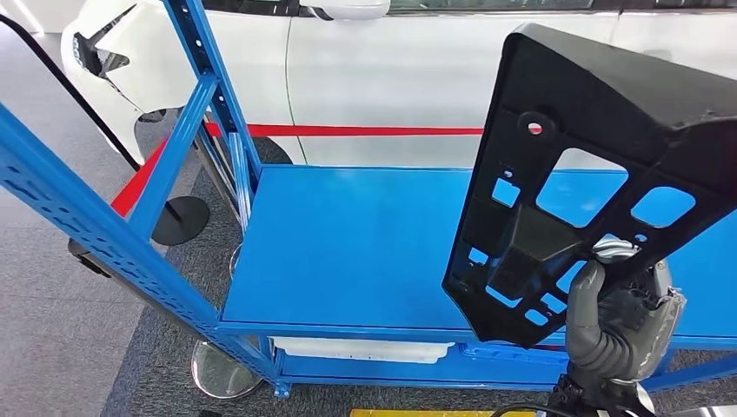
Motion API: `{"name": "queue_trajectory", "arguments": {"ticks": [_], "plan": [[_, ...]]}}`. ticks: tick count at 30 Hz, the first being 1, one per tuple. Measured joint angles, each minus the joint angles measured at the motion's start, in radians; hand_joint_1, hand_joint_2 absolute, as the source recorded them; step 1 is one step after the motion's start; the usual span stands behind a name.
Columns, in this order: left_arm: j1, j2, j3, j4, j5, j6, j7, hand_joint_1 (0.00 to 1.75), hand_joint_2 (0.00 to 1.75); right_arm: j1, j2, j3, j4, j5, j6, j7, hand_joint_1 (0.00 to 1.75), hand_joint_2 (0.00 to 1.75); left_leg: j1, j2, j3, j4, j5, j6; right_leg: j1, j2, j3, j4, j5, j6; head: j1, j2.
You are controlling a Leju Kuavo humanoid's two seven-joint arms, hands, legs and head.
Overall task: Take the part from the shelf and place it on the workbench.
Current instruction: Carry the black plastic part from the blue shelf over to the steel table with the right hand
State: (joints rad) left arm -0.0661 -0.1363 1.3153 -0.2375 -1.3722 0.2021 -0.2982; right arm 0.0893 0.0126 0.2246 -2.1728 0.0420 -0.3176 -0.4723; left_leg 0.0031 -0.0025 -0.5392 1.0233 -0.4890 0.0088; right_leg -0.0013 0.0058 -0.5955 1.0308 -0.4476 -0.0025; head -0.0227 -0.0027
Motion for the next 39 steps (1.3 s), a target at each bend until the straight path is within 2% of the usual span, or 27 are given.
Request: {"name": "queue_trajectory", "arguments": {"ticks": [3,4,5,7,8,9,10,11,12,14,15,18,19,20,21,23,24,25,26,28,30,31,33,34,37,38,39], "plan": [[0.001,-0.001,0.000,0.000,-0.002,0.001,0.004,0.00,1.75,0.002,0.005,0.000,0.005,0.001,0.000,0.001,1.75,1.75,0.000,0.002,-0.005,-0.011,0.019,0.012,-0.002,0.000,-0.006,0.000,0.002,0.020,-0.001,0.000],[0.000,-0.001,-0.001,0.000,-0.003,0.002,0.006,0.00,1.75,0.003,0.005,0.000,0.005,0.001,0.000,0.002,1.75,1.75,0.002,0.004,-0.008,-0.018,0.028,0.018,-0.003,-0.001,-0.011,0.014,-0.016,0.025,0.001,0.000],[0.000,-0.001,-0.001,0.000,-0.005,0.004,0.009,0.00,1.75,0.003,0.005,0.000,0.005,0.002,0.000,0.002,1.75,1.75,0.005,0.007,-0.013,-0.024,0.037,0.024,-0.004,-0.001,-0.024,0.047,-0.048,0.030,0.003,0.000],[-0.001,0.000,-0.002,0.000,-0.010,0.012,0.018,0.00,1.75,0.003,0.005,0.000,0.007,0.006,0.000,0.004,1.75,1.75,0.005,0.010,-0.027,-0.026,0.049,0.031,-0.009,-0.001,-0.063,0.161,-0.132,0.037,0.007,0.000],[-0.001,0.000,-0.002,0.000,-0.013,0.016,0.023,0.00,1.75,0.004,0.005,0.000,0.009,0.009,0.001,0.006,1.75,1.75,0.005,0.011,-0.036,-0.025,0.054,0.032,-0.011,-0.001,-0.080,0.218,-0.162,0.041,0.007,0.000],[-0.001,0.000,-0.003,0.000,-0.015,0.020,0.029,0.00,1.75,0.005,0.006,0.000,0.012,0.011,0.002,0.007,1.75,1.75,0.004,0.012,-0.045,-0.024,0.060,0.031,-0.013,-0.001,-0.084,0.252,-0.174,0.044,0.007,0.000],[-0.001,0.000,-0.004,0.000,-0.018,0.022,0.034,0.00,1.75,0.005,0.006,0.000,0.014,0.013,0.003,0.008,1.75,1.75,0.005,0.012,-0.054,-0.022,0.065,0.029,-0.015,-0.002,-0.071,0.251,-0.165,0.046,0.007,0.000],[-0.001,0.000,-0.005,0.000,-0.020,0.025,0.039,0.00,1.75,0.005,0.006,0.000,0.016,0.014,0.004,0.009,1.75,1.75,0.005,0.012,-0.064,-0.018,0.070,0.026,-0.017,-0.003,-0.040,0.215,-0.142,0.048,0.008,0.000],[-0.001,0.000,-0.007,0.000,-0.022,0.027,0.042,0.00,1.75,0.004,0.007,0.000,0.017,0.015,0.004,0.010,1.75,1.75,0.006,0.012,-0.073,-0.013,0.075,0.023,-0.019,-0.004,0.007,0.151,-0.115,0.048,0.008,0.000],[-0.001,0.000,-0.009,0.000,-0.027,0.032,0.048,0.00,1.75,0.001,0.009,0.000,0.017,0.016,0.005,0.011,1.75,1.75,0.005,0.011,-0.088,-0.004,0.084,0.012,-0.017,-0.005,0.088,0.023,-0.086,0.041,0.009,0.000],[-0.001,0.000,-0.009,0.000,-0.029,0.034,0.052,0.00,1.75,0.000,0.010,0.001,0.017,0.018,0.005,0.012,1.75,1.75,0.004,0.011,-0.091,-0.001,0.088,0.006,-0.015,-0.004,0.106,-0.011,-0.084,0.036,0.009,0.000],[0.001,0.002,-0.010,0.000,-0.037,0.040,0.063,0.00,1.75,-0.003,0.013,0.003,0.017,0.028,0.002,0.014,1.75,1.75,0.004,0.010,-0.098,0.001,0.100,-0.014,-0.013,-0.004,0.095,-0.023,-0.071,0.014,0.009,0.000],[0.002,0.003,-0.011,0.000,-0.040,0.042,0.065,0.00,1.75,-0.004,0.015,0.005,0.017,0.031,0.000,0.015,1.75,1.75,0.005,0.009,-0.106,0.012,0.084,-0.020,-0.015,-0.006,0.087,-0.024,-0.062,0.004,0.007,0.000],[0.003,0.004,-0.013,0.000,-0.043,0.044,0.066,0.00,1.75,-0.005,0.017,0.007,0.018,0.032,-0.001,0.016,1.75,1.75,0.006,0.008,-0.117,0.038,0.050,-0.025,-0.017,-0.007,0.077,-0.026,-0.052,-0.005,0.005,0.000],[0.004,0.005,-0.014,0.000,-0.046,0.046,0.067,0.00,1.75,-0.006,0.019,0.009,0.018,0.033,-0.003,0.016,1.75,1.75,0.008,0.007,-0.131,0.085,0.001,-0.029,-0.017,-0.009,0.066,-0.026,-0.042,-0.011,0.003,0.000],[0.004,0.006,-0.018,0.000,-0.050,0.049,0.068,0.00,1.75,-0.007,0.022,0.013,0.019,0.033,-0.004,0.019,1.75,1.75,0.009,0.007,-0.159,0.208,-0.088,-0.035,-0.014,-0.009,0.040,-0.025,-0.022,-0.016,-0.002,0.000],[0.004,0.006,-0.019,0.000,-0.051,0.050,0.068,0.00,1.75,-0.007,0.022,0.013,0.020,0.033,-0.004,0.020,1.75,1.75,0.010,0.007,-0.163,0.257,-0.105,-0.037,-0.013,-0.009,0.026,-0.023,-0.012,-0.016,-0.002,0.000],[0.004,0.007,-0.021,0.000,-0.052,0.051,0.069,0.00,1.75,-0.007,0.023,0.014,0.022,0.033,-0.004,0.022,1.75,1.75,0.010,0.007,-0.153,0.277,-0.099,-0.037,-0.012,-0.009,0.011,-0.020,-0.003,-0.014,-0.002,0.000],[0.004,0.008,-0.023,0.000,-0.052,0.052,0.069,0.00,1.75,-0.006,0.023,0.015,0.023,0.033,-0.004,0.024,1.75,1.75,0.010,0.007,-0.128,0.264,-0.076,-0.036,-0.011,-0.009,-0.003,-0.016,0.005,-0.012,-0.002,0.000],[0.002,0.010,-0.025,-0.002,-0.052,0.052,0.069,0.00,1.75,-0.006,0.023,0.015,0.025,0.033,-0.004,0.025,1.75,1.75,0.009,0.005,-0.032,0.143,-0.035,-0.029,-0.011,-0.008,-0.027,-0.006,0.019,-0.006,-0.003,0.000],[0.000,0.011,-0.027,-0.003,-0.053,0.052,0.069,0.00,1.75,-0.006,0.023,0.016,0.025,0.033,-0.004,0.025,1.75,1.75,0.005,0.002,0.052,0.013,-0.038,-0.019,-0.009,-0.008,-0.039,0.000,0.032,0.004,-0.002,0.000],[0.000,0.011,-0.027,-0.004,-0.053,0.052,0.070,0.00,1.75,-0.006,0.024,0.016,0.025,0.033,-0.004,0.024,1.75,1.75,0.002,0.000,0.069,-0.019,-0.046,-0.014,-0.010,-0.009,-0.041,-0.001,0.040,0.011,-0.003,0.000],[0.000,0.012,-0.027,-0.004,-0.054,0.052,0.071,0.00,1.75,-0.005,0.025,0.017,0.025,0.033,-0.003,0.023,1.75,1.75,0.001,0.001,0.065,-0.031,-0.034,-0.002,-0.011,-0.009,-0.042,-0.006,0.055,0.024,-0.004,0.000],[0.000,0.012,-0.027,-0.004,-0.055,0.052,0.072,0.00,1.75,-0.004,0.025,0.017,0.025,0.032,-0.003,0.022,1.75,1.75,0.002,0.003,0.059,-0.036,-0.023,0.006,-0.012,-0.008,-0.047,-0.002,0.048,0.030,-0.005,0.000],[0.000,0.012,-0.028,-0.005,-0.056,0.051,0.074,0.00,1.75,-0.002,0.025,0.017,0.025,0.032,-0.004,0.021,1.75,1.75,0.006,0.011,0.036,-0.045,0.007,0.028,-0.013,-0.005,-0.071,0.054,-0.034,0.037,0.001,0.000],[0.000,0.013,-0.029,-0.005,-0.056,0.051,0.075,0.00,1.75,-0.002,0.025,0.017,0.025,0.032,-0.004,0.021,1.75,1.75,0.005,0.012,0.032,-0.045,0.010,0.031,-0.014,-0.005,-0.076,0.067,-0.051,0.037,0.002,0.000],[0.000,0.013,-0.029,-0.005,-0.056,0.051,0.075,0.00,1.75,-0.002,0.025,0.017,0.025,0.032,-0.004,0.021,1.75,1.75,0.005,0.012,0.032,-0.045,0.010,0.031,-0.014,-0.005,-0.076,0.067,-0.051,0.037,0.002,0.000]]}}
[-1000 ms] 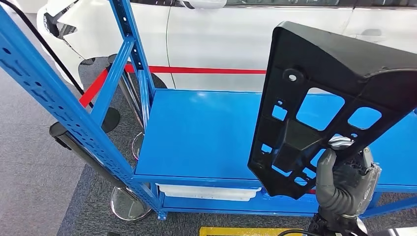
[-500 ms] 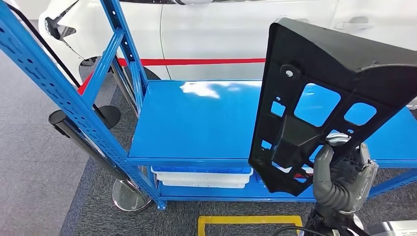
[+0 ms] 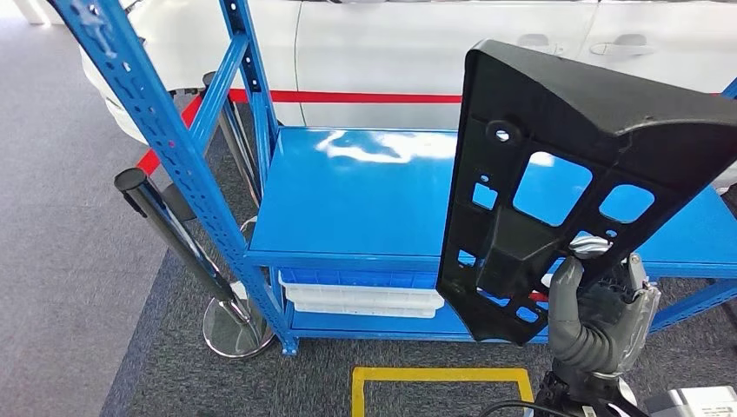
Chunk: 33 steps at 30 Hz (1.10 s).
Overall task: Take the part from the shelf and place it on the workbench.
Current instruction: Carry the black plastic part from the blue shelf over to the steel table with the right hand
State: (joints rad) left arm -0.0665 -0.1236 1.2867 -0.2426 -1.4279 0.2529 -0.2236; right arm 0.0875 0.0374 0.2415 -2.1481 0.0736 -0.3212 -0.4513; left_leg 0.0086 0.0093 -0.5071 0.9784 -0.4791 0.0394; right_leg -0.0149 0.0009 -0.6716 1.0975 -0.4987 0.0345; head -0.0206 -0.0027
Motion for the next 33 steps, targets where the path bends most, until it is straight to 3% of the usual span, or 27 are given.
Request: {"name": "queue_trajectory", "arguments": {"ticks": [3,5,6,7,10,11,12,14,15,16,17,18,20,22,23,24,26,27,28,30,31,32,33], "plan": [[0.000,0.000,0.000,0.000,0.000,0.000,0.000,0.00,1.75,0.000,0.000,0.000,0.000,0.000,0.000,0.000,1.75,1.75,0.000,0.000,-0.001,0.000,0.001,0.000,0.000,0.000,-0.001,0.005,-0.005,0.000,0.000,0.000],[0.000,0.001,0.000,-0.001,0.000,-0.004,0.001,0.00,1.75,0.000,0.000,0.000,0.000,0.000,0.000,0.002,1.75,1.75,-0.001,0.001,-0.017,0.001,0.013,-0.001,0.000,0.000,-0.017,0.078,-0.059,0.003,0.001,0.000],[0.001,0.002,-0.001,-0.001,-0.002,-0.008,0.002,0.00,1.75,0.000,0.000,0.000,0.001,0.000,0.000,0.004,1.75,1.75,-0.002,0.002,-0.039,0.004,0.028,-0.002,0.000,-0.001,-0.015,0.128,-0.070,0.005,0.002,0.000],[0.001,0.003,-0.002,-0.001,-0.004,-0.012,0.003,0.00,1.75,-0.001,0.000,0.000,0.002,0.000,-0.001,0.006,1.75,1.75,-0.004,0.002,-0.070,0.012,0.049,-0.007,0.002,-0.001,0.040,0.104,-0.077,0.002,0.002,0.000],[0.003,0.004,-0.005,-0.001,-0.009,-0.016,0.005,0.00,1.75,-0.004,0.000,0.000,0.003,0.001,-0.001,0.009,1.75,1.75,-0.007,0.000,-0.136,0.030,0.109,-0.035,0.011,-0.002,0.214,-0.104,-0.040,-0.025,0.002,0.000],[0.004,0.005,-0.005,-0.001,-0.009,-0.016,0.005,0.00,1.75,-0.005,0.000,0.000,0.003,0.001,-0.001,0.009,1.75,1.75,-0.005,0.000,-0.141,0.033,0.110,-0.043,0.010,-0.004,0.209,-0.115,-0.033,-0.035,0.002,0.000],[0.005,0.006,-0.005,-0.002,-0.009,-0.016,0.005,0.00,1.75,-0.005,0.001,0.000,0.004,0.001,-0.001,0.009,1.75,1.75,-0.004,-0.002,-0.149,0.048,0.087,-0.048,0.008,-0.006,0.199,-0.117,-0.022,-0.045,0.001,0.000],[0.006,0.007,-0.005,-0.002,-0.009,-0.016,0.005,0.00,1.75,-0.006,0.002,0.000,0.004,0.001,-0.001,0.009,1.75,1.75,-0.001,-0.004,-0.175,0.133,-0.007,-0.057,0.005,-0.010,0.172,-0.117,0.004,-0.058,-0.003,0.000],[0.006,0.007,-0.005,-0.002,-0.009,-0.016,0.005,0.00,1.75,-0.006,0.003,0.000,0.004,0.001,-0.001,0.009,1.75,1.75,0.001,-0.004,-0.189,0.197,-0.058,-0.060,0.005,-0.010,0.155,-0.115,0.016,-0.061,-0.005,0.000],[0.006,0.007,-0.005,-0.002,-0.009,-0.016,0.006,0.00,1.75,-0.006,0.003,0.000,0.005,0.001,-0.001,0.010,1.75,1.75,0.002,-0.004,-0.198,0.258,-0.089,-0.064,0.006,-0.011,0.137,-0.112,0.028,-0.060,-0.006,0.000],[0.006,0.007,-0.005,-0.002,-0.009,-0.016,0.006,0.00,1.75,-0.005,0.003,0.000,0.005,0.001,-0.001,0.011,1.75,1.75,0.003,-0.004,-0.197,0.302,-0.095,-0.067,0.007,-0.011,0.117,-0.107,0.040,-0.059,-0.006,0.000],[0.006,0.008,-0.005,-0.002,-0.010,-0.016,0.006,0.00,1.75,-0.005,0.003,0.000,0.006,0.003,-0.002,0.014,1.75,1.75,0.003,-0.004,-0.183,0.316,-0.077,-0.068,0.007,-0.011,0.097,-0.101,0.051,-0.057,-0.006,0.000],[0.006,0.008,-0.005,-0.002,-0.013,-0.016,0.006,0.00,1.75,-0.005,0.003,-0.001,0.008,0.007,-0.002,0.024,1.75,1.75,0.004,-0.004,-0.105,0.246,-0.024,-0.064,0.007,-0.011,0.060,-0.087,0.069,-0.051,-0.007,0.000],[0.003,0.008,-0.006,-0.003,-0.018,-0.016,0.006,0.00,1.75,-0.005,0.003,-0.002,0.010,0.014,-0.002,0.035,1.75,1.75,0.001,-0.006,0.003,0.100,-0.032,-0.056,0.009,-0.011,0.035,-0.074,0.085,-0.042,-0.007,0.000],[0.002,0.008,-0.006,-0.004,-0.020,-0.017,0.006,0.00,1.75,-0.004,0.003,-0.004,0.011,0.020,-0.003,0.039,1.75,1.75,-0.002,-0.008,0.034,0.047,-0.045,-0.052,0.009,-0.011,0.029,-0.072,0.093,-0.036,-0.007,0.000],[0.002,0.007,-0.007,-0.004,-0.023,-0.017,0.007,0.00,1.75,-0.002,0.003,-0.006,0.013,0.029,-0.005,0.043,1.75,1.75,-0.005,-0.009,0.049,0.014,-0.057,-0.047,0.009,-0.012,0.026,-0.072,0.103,-0.029,-0.009,0.000],[0.004,0.006,-0.009,-0.005,-0.028,-0.017,0.009,0.00,1.75,0.004,0.003,-0.012,0.020,0.046,-0.011,0.049,1.75,1.75,-0.005,-0.007,0.037,0.004,-0.041,-0.034,0.007,-0.012,0.023,-0.075,0.115,-0.015,-0.012,0.000],[0.005,0.005,-0.010,-0.006,-0.030,-0.018,0.010,0.00,1.75,0.009,0.002,-0.017,0.023,0.052,-0.013,0.053,1.75,1.75,-0.003,-0.004,0.029,0.002,-0.030,-0.025,0.006,-0.010,0.017,-0.065,0.097,-0.010,-0.013,0.000],[0.006,0.005,-0.011,-0.006,-0.032,-0.019,0.010,0.00,1.75,0.014,0.002,-0.023,0.027,0.056,-0.015,0.058,1.75,1.75,-0.001,-0.001,0.018,-0.001,-0.016,-0.016,0.005,-0.008,0.007,-0.038,0.061,-0.006,-0.010,0.000],[0.006,0.004,-0.013,-0.007,-0.037,-0.021,0.013,0.00,1.75,0.021,0.002,-0.037,0.038,0.062,-0.015,0.073,1.75,1.75,-0.002,0.001,-0.010,-0.001,0.009,-0.006,0.001,-0.005,-0.019,0.065,-0.047,-0.001,-0.005,0.000],[0.007,0.004,-0.014,-0.007,-0.041,-0.022,0.014,0.00,1.75,0.025,0.002,-0.044,0.045,0.067,-0.012,0.083,1.75,1.75,-0.002,0.002,-0.026,0.000,0.021,-0.005,0.001,-0.005,-0.029,0.127,-0.083,0.002,-0.004,0.000],[0.007,0.004,-0.014,-0.007,-0.044,-0.024,0.016,0.00,1.75,0.029,0.002,-0.052,0.054,0.074,-0.008,0.093,1.75,1.75,-0.003,0.002,-0.043,0.003,0.033,-0.006,0.000,-0.005,-0.031,0.174,-0.096,0.004,-0.004,0.000],[0.007,0.003,-0.015,-0.007,-0.046,-0.026,0.017,0.00,1.75,0.032,0.002,-0.059,0.064,0.083,-0.005,0.101,1.75,1.75,-0.004,0.002,-0.061,0.007,0.043,-0.008,0.000,-0.005,-0.021,0.194,-0.084,0.005,-0.004,0.000]]}}
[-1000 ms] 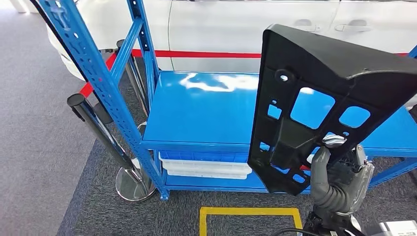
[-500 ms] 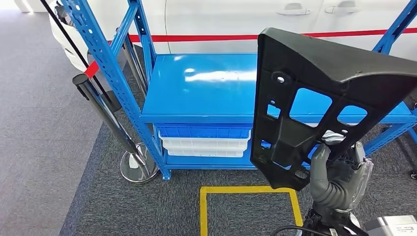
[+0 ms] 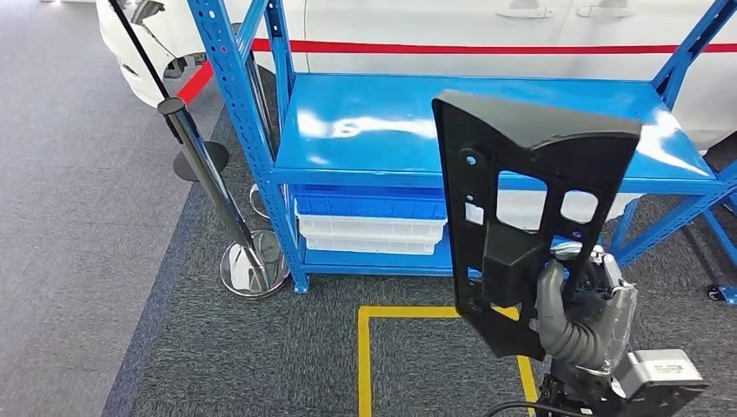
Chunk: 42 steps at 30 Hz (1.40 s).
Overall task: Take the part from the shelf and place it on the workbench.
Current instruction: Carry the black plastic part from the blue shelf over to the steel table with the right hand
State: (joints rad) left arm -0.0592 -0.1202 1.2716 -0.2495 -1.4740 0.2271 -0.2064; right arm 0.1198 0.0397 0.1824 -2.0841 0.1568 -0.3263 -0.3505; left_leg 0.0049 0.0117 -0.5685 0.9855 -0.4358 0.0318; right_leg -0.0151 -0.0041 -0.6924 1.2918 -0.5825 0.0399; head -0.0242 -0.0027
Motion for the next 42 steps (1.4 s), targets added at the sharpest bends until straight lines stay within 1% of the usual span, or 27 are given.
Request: {"name": "queue_trajectory", "arguments": {"ticks": [1,3,5,6,8,9,11,13,14,15,16,18,19,21,22,25,27,29,30,31,32,34,35,37,39,41,42], "plan": [[0.000,-0.001,-0.001,0.000,-0.002,-0.002,0.001,0.00,1.75,0.003,0.000,-0.007,0.010,0.008,0.002,0.006,1.75,1.75,0.000,0.000,-0.018,0.005,0.010,-0.002,0.000,0.000,0.026,-0.011,0.027,0.000,0.000,0.000],[0.000,-0.003,-0.004,0.000,-0.004,-0.004,0.002,0.00,1.75,0.006,0.000,-0.020,0.027,0.020,0.004,0.013,1.75,1.75,-0.001,-0.001,-0.051,0.020,0.025,-0.010,0.000,0.000,0.124,-0.130,0.063,-0.004,0.000,0.000],[0.001,-0.006,-0.006,0.000,-0.006,-0.003,0.003,0.00,1.75,0.006,0.000,-0.030,0.038,0.031,0.007,0.017,1.75,1.75,-0.003,-0.002,-0.069,0.032,0.039,-0.020,0.005,0.001,0.207,-0.257,0.047,-0.015,-0.002,0.000],[0.001,-0.006,-0.006,0.000,-0.007,-0.003,0.003,0.00,1.75,0.007,0.001,-0.034,0.043,0.037,0.010,0.018,1.75,1.75,-0.004,-0.002,-0.073,0.033,0.047,-0.026,0.008,0.002,0.222,-0.286,0.035,-0.021,-0.003,0.000],[0.003,-0.007,-0.007,0.000,-0.008,-0.002,0.004,0.00,1.75,0.008,0.002,-0.041,0.053,0.048,0.016,0.019,1.75,1.75,-0.003,-0.003,-0.078,0.031,0.061,-0.037,0.008,0.001,0.212,-0.291,0.046,-0.037,-0.005,0.000],[0.004,-0.007,-0.007,0.000,-0.008,-0.002,0.004,0.00,1.75,0.008,0.004,-0.043,0.058,0.052,0.019,0.018,1.75,1.75,-0.002,-0.003,-0.084,0.037,0.050,-0.043,0.006,0.000,0.204,-0.292,0.056,-0.046,-0.005,0.000],[0.006,-0.007,-0.007,0.000,-0.008,-0.003,0.004,0.00,1.75,0.009,0.009,-0.044,0.065,0.060,0.023,0.017,1.75,1.75,0.001,-0.005,-0.107,0.100,-0.027,-0.055,0.003,-0.003,0.181,-0.294,0.079,-0.062,-0.008,0.000],[0.007,-0.008,-0.007,0.000,-0.008,-0.004,0.003,0.00,1.75,0.012,0.011,-0.044,0.072,0.066,0.023,0.016,1.75,1.75,0.003,-0.005,-0.137,0.222,-0.125,-0.065,0.006,-0.003,0.151,-0.293,0.102,-0.069,-0.012,0.000],[0.007,-0.008,-0.007,0.000,-0.007,-0.005,0.002,0.00,1.75,0.014,0.012,-0.044,0.075,0.069,0.023,0.016,1.75,1.75,0.003,-0.005,-0.145,0.280,-0.147,-0.067,0.007,-0.003,0.135,-0.291,0.113,-0.069,-0.013,0.000],[0.007,-0.008,-0.007,0.000,-0.006,-0.005,0.002,0.00,1.75,0.016,0.012,-0.045,0.079,0.071,0.024,0.015,1.75,1.75,0.004,-0.006,-0.140,0.312,-0.143,-0.067,0.009,0.000,0.119,-0.290,0.123,-0.068,-0.013,0.000],[0.006,-0.008,-0.007,0.000,-0.005,-0.005,0.000,0.00,1.75,0.018,0.012,-0.046,0.083,0.073,0.025,0.015,1.75,1.75,0.003,-0.007,-0.120,0.315,-0.117,-0.064,0.010,0.005,0.103,-0.288,0.133,-0.067,-0.013,0.000],[0.007,-0.005,-0.006,-0.001,-0.003,-0.004,-0.005,0.00,1.75,0.021,0.012,-0.050,0.091,0.072,0.030,0.014,1.75,1.75,0.000,-0.026,-0.035,0.222,-0.059,-0.046,0.013,0.016,0.077,-0.286,0.151,-0.062,-0.014,0.000],[0.007,-0.003,-0.006,-0.002,-0.002,-0.003,-0.008,0.00,1.75,0.021,0.012,-0.051,0.093,0.070,0.033,0.013,1.75,1.75,-0.003,-0.042,0.023,0.144,-0.055,-0.034,0.014,0.021,0.069,-0.285,0.160,-0.060,-0.014,0.000],[0.007,0.000,-0.006,-0.003,-0.002,-0.003,-0.012,0.00,1.75,0.022,0.014,-0.053,0.096,0.065,0.036,0.011,1.75,1.75,-0.008,-0.065,0.108,0.014,-0.084,-0.021,0.013,0.031,0.058,-0.284,0.178,-0.051,-0.014,0.000],[0.007,0.001,-0.006,-0.003,-0.002,-0.003,-0.013,0.00,1.75,0.022,0.014,-0.055,0.097,0.063,0.037,0.010,1.75,1.75,-0.010,-0.062,0.126,-0.019,-0.095,-0.019,0.013,0.038,0.055,-0.286,0.187,-0.045,-0.015,0.000],[0.005,0.000,-0.006,-0.003,-0.002,-0.003,-0.015,0.00,1.75,0.025,0.015,-0.062,0.098,0.061,0.038,0.009,1.75,1.75,-0.004,-0.032,0.125,-0.043,-0.077,-0.008,0.011,0.043,0.041,-0.271,0.183,-0.029,-0.015,0.000],[0.006,-0.001,-0.006,-0.003,-0.002,-0.003,-0.016,0.00,1.75,0.026,0.015,-0.067,0.100,0.060,0.038,0.009,1.75,1.75,-0.002,-0.010,0.117,-0.047,-0.064,0.000,0.008,0.025,0.004,-0.184,0.120,-0.021,-0.011,0.000],[0.008,-0.001,-0.006,-0.003,-0.002,-0.002,-0.019,0.00,1.75,0.029,0.015,-0.071,0.104,0.054,0.037,0.007,1.75,1.75,-0.001,0.012,0.102,-0.042,-0.057,0.002,0.001,0.015,-0.046,-0.050,0.051,-0.011,-0.009,0.000],[0.009,-0.001,-0.006,-0.003,-0.003,-0.001,-0.022,0.00,1.75,0.032,0.015,-0.075,0.106,0.049,0.036,0.006,1.75,1.75,-0.001,0.023,0.095,-0.037,-0.055,0.001,-0.004,0.013,-0.056,-0.010,0.038,-0.005,-0.009,0.000],[0.009,-0.001,-0.006,-0.003,-0.003,-0.001,-0.024,0.00,1.75,0.035,0.015,-0.080,0.107,0.043,0.035,0.004,1.75,1.75,0.001,0.033,0.089,-0.032,-0.055,-0.002,-0.008,0.009,-0.047,-0.009,0.043,0.000,-0.008,0.000],[0.008,-0.001,-0.006,-0.003,-0.004,-0.001,-0.026,0.00,1.75,0.037,0.015,-0.085,0.108,0.038,0.035,0.002,1.75,1.75,0.003,0.042,0.085,-0.025,-0.056,-0.005,-0.012,0.002,-0.017,-0.048,0.064,0.005,-0.008,0.000],[0.008,0.000,-0.006,-0.004,-0.005,-0.003,-0.029,0.00,1.75,0.039,0.015,-0.096,0.108,0.028,0.035,-0.003,1.75,1.75,0.005,0.058,0.078,-0.009,-0.065,-0.018,-0.014,-0.031,0.065,-0.178,0.107,0.009,-0.005,0.000],[0.008,0.000,-0.006,-0.004,-0.006,-0.005,-0.030,0.00,1.75,0.040,0.016,-0.101,0.109,0.023,0.035,-0.006,1.75,1.75,0.004,0.064,0.075,-0.001,-0.070,-0.026,-0.012,-0.043,0.092,-0.225,0.116,0.004,-0.003,0.000],[0.006,0.002,-0.006,-0.004,-0.008,-0.008,-0.033,0.00,1.75,0.044,0.017,-0.113,0.110,0.015,0.036,-0.011,1.75,1.75,0.000,0.077,0.073,0.009,-0.076,-0.039,-0.004,-0.049,0.101,-0.252,0.112,-0.013,-0.001,0.000],[0.003,0.002,-0.006,-0.004,-0.010,-0.009,-0.035,0.00,1.75,0.049,0.019,-0.125,0.111,0.010,0.037,-0.016,1.75,1.75,0.001,0.084,0.073,0.012,-0.080,-0.050,-0.004,-0.030,0.094,-0.253,0.118,-0.031,-0.002,0.000],[0.003,0.002,-0.006,-0.004,-0.011,-0.012,-0.036,0.00,1.75,0.050,0.021,-0.132,0.111,0.008,0.038,-0.019,1.75,1.75,0.006,0.053,0.057,0.051,-0.114,-0.058,-0.006,-0.013,0.089,-0.257,0.124,-0.046,-0.003,0.000],[0.004,0.002,-0.006,-0.004,-0.012,-0.014,-0.036,0.00,1.75,0.051,0.023,-0.134,0.111,0.008,0.038,-0.020,1.75,1.75,0.009,0.029,0.032,0.104,-0.147,-0.061,-0.006,-0.004,0.087,-0.258,0.127,-0.052,-0.004,0.000]]}}
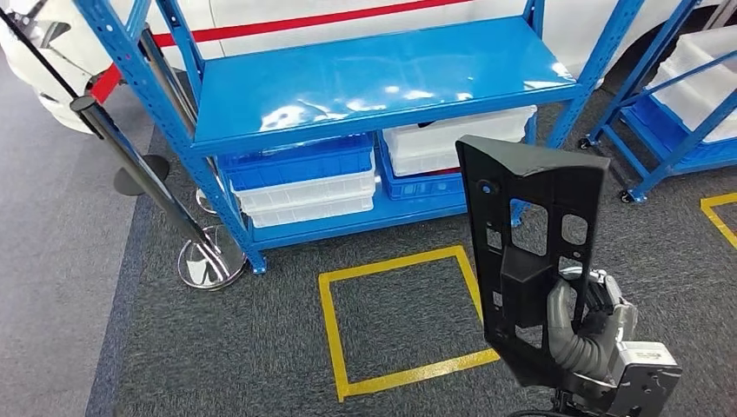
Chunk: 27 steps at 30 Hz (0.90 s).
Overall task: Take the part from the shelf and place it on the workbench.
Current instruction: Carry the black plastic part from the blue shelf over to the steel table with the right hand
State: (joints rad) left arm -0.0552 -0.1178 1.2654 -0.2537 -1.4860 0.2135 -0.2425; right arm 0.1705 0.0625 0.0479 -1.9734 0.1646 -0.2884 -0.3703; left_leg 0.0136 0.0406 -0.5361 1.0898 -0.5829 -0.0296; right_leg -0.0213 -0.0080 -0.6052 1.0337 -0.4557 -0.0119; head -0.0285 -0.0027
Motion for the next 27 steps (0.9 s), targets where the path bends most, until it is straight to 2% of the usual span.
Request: {"name": "queue_trajectory", "arguments": {"ticks": [1,2,3,4,5,6,8,10,12,13,14,16,17,18,19,20,21,22,23,24,25,27], "plan": [[0.001,0.000,0.000,0.000,0.000,-0.002,0.000,0.00,1.75,0.001,0.002,-0.002,0.000,0.000,0.000,0.000,1.75,1.75,0.001,-0.018,-0.031,0.069,-0.036,-0.001,0.001,0.009,-0.003,0.000,0.002,-0.004,-0.001,0.000],[0.003,0.000,0.000,0.000,-0.001,-0.005,0.000,0.00,1.75,0.002,0.004,-0.003,0.000,-0.001,0.000,0.000,1.75,1.75,0.001,-0.026,-0.065,0.140,-0.063,-0.001,0.004,0.020,-0.005,0.000,0.004,-0.007,-0.002,0.000],[0.004,0.001,0.000,0.000,-0.001,-0.007,0.000,0.00,1.75,0.004,0.005,-0.004,0.001,-0.001,0.000,0.000,1.75,1.75,0.000,-0.030,-0.091,0.192,-0.076,0.000,0.007,0.032,-0.007,0.000,0.005,-0.009,-0.002,0.000],[0.005,0.001,0.000,0.000,-0.001,-0.010,0.000,0.00,1.75,0.006,0.005,-0.006,0.001,-0.002,0.000,0.000,1.75,1.75,-0.001,-0.031,-0.100,0.205,-0.066,0.003,0.010,0.044,-0.007,0.001,0.006,-0.010,-0.002,0.000],[0.006,0.001,0.000,0.000,-0.001,-0.012,0.000,0.00,1.75,0.007,0.006,-0.008,0.001,-0.003,0.000,-0.001,1.75,1.75,-0.002,-0.035,-0.090,0.177,-0.036,0.010,0.013,0.058,-0.006,0.001,0.006,-0.011,-0.002,0.000],[0.006,0.001,0.000,0.000,-0.001,-0.014,0.000,0.00,1.75,0.008,0.007,-0.009,0.001,-0.005,0.001,-0.002,1.75,1.75,-0.004,-0.045,-0.065,0.116,0.006,0.018,0.016,0.071,-0.005,0.002,0.007,-0.011,-0.002,0.000],[0.006,0.004,0.000,0.000,-0.001,-0.016,-0.001,0.00,1.75,0.009,0.010,-0.013,0.001,-0.012,0.002,-0.006,1.75,1.75,-0.007,-0.091,-0.010,-0.015,0.068,0.039,0.018,0.096,-0.005,0.003,0.010,-0.008,0.001,0.000],[0.007,0.007,0.000,0.000,-0.001,-0.016,-0.001,0.00,1.75,0.011,0.015,-0.018,0.001,-0.020,0.006,-0.012,1.75,1.75,-0.010,-0.118,0.013,-0.070,0.080,0.049,0.013,0.118,-0.012,0.003,0.016,0.001,0.002,0.000],[0.005,0.007,0.000,0.000,-0.003,-0.016,0.003,0.00,1.75,0.015,0.019,-0.027,0.000,-0.023,0.015,-0.016,1.75,1.75,-0.009,-0.100,0.018,-0.087,0.086,0.050,0.009,0.136,-0.019,-0.001,0.025,0.016,0.000,0.000],[0.004,0.007,0.000,0.000,-0.004,-0.016,0.007,0.00,1.75,0.015,0.021,-0.032,-0.001,-0.022,0.018,-0.017,1.75,1.75,-0.006,-0.088,0.021,-0.098,0.093,0.053,0.010,0.127,-0.023,0.003,0.021,0.022,0.001,0.000],[0.002,0.007,0.000,0.000,-0.007,-0.016,0.011,0.00,1.75,0.012,0.022,-0.035,-0.002,-0.021,0.021,-0.017,1.75,1.75,-0.003,-0.074,0.023,-0.109,0.101,0.056,0.012,0.105,-0.033,0.021,0.007,0.027,0.004,0.000],[0.003,0.008,0.000,-0.001,-0.010,-0.016,0.015,0.00,1.75,0.003,0.022,-0.038,-0.003,-0.020,0.022,-0.016,1.75,1.75,-0.001,-0.045,0.022,-0.121,0.110,0.060,0.013,0.044,-0.077,0.116,-0.055,0.034,0.012,0.000],[0.004,0.008,0.000,-0.001,-0.010,-0.016,0.016,0.00,1.75,0.000,0.022,-0.039,-0.003,-0.019,0.022,-0.015,1.75,1.75,-0.002,-0.030,0.020,-0.120,0.111,0.061,0.009,0.026,-0.104,0.180,-0.087,0.039,0.015,0.000],[0.005,0.009,0.000,-0.001,-0.010,-0.016,0.017,0.00,1.75,-0.001,0.022,-0.040,-0.003,-0.019,0.023,-0.014,1.75,1.75,-0.003,-0.016,0.018,-0.119,0.111,0.061,0.006,0.018,-0.124,0.231,-0.108,0.045,0.016,0.000],[0.005,0.009,0.000,-0.001,-0.010,-0.016,0.017,0.00,1.75,-0.001,0.023,-0.041,-0.003,-0.019,0.023,-0.013,1.75,1.75,-0.003,-0.002,0.016,-0.117,0.111,0.060,0.002,0.014,-0.129,0.253,-0.111,0.050,0.016,0.000],[0.005,0.008,0.000,-0.001,-0.010,-0.016,0.017,0.00,1.75,-0.001,0.023,-0.041,-0.003,-0.019,0.023,-0.012,1.75,1.75,-0.003,0.011,0.015,-0.115,0.110,0.059,-0.002,0.009,-0.114,0.236,-0.096,0.054,0.016,0.000],[0.004,0.008,0.000,-0.001,-0.010,-0.016,0.017,0.00,1.75,-0.001,0.023,-0.041,-0.003,-0.019,0.023,-0.012,1.75,1.75,-0.002,0.022,0.014,-0.111,0.108,0.056,-0.005,0.000,-0.079,0.182,-0.067,0.056,0.017,0.000],[0.003,0.008,0.000,-0.001,-0.010,-0.016,0.017,0.00,1.75,-0.003,0.023,-0.041,-0.003,-0.019,0.023,-0.011,1.75,1.75,-0.002,0.033,0.014,-0.106,0.105,0.051,-0.006,-0.020,-0.037,0.108,-0.043,0.056,0.018,0.000],[0.002,0.008,0.000,-0.001,-0.010,-0.016,0.017,0.00,1.75,-0.004,0.023,-0.041,-0.003,-0.019,0.023,-0.011,1.75,1.75,-0.004,0.043,0.014,-0.101,0.101,0.045,-0.004,-0.038,-0.001,0.047,-0.024,0.053,0.018,0.000],[0.002,0.008,0.000,-0.001,-0.011,-0.016,0.017,0.00,1.75,-0.006,0.024,-0.041,-0.003,-0.019,0.023,-0.010,1.75,1.75,-0.006,0.051,0.014,-0.096,0.097,0.038,0.000,-0.051,0.020,0.007,-0.015,0.046,0.018,0.000],[0.001,0.008,0.000,-0.001,-0.011,-0.016,0.017,0.00,1.75,-0.007,0.025,-0.042,-0.003,-0.019,0.023,-0.010,1.75,1.75,-0.008,0.059,0.014,-0.093,0.095,0.031,0.004,-0.055,0.026,-0.008,-0.014,0.039,0.018,0.000],[-0.001,0.008,0.000,-0.001,-0.011,-0.016,0.017,0.00,1.75,-0.008,0.026,-0.043,-0.004,-0.019,0.022,-0.010,1.75,1.75,-0.009,0.076,0.017,-0.093,0.094,0.020,0.007,-0.036,0.021,-0.007,-0.010,0.025,0.017,0.000]]}}
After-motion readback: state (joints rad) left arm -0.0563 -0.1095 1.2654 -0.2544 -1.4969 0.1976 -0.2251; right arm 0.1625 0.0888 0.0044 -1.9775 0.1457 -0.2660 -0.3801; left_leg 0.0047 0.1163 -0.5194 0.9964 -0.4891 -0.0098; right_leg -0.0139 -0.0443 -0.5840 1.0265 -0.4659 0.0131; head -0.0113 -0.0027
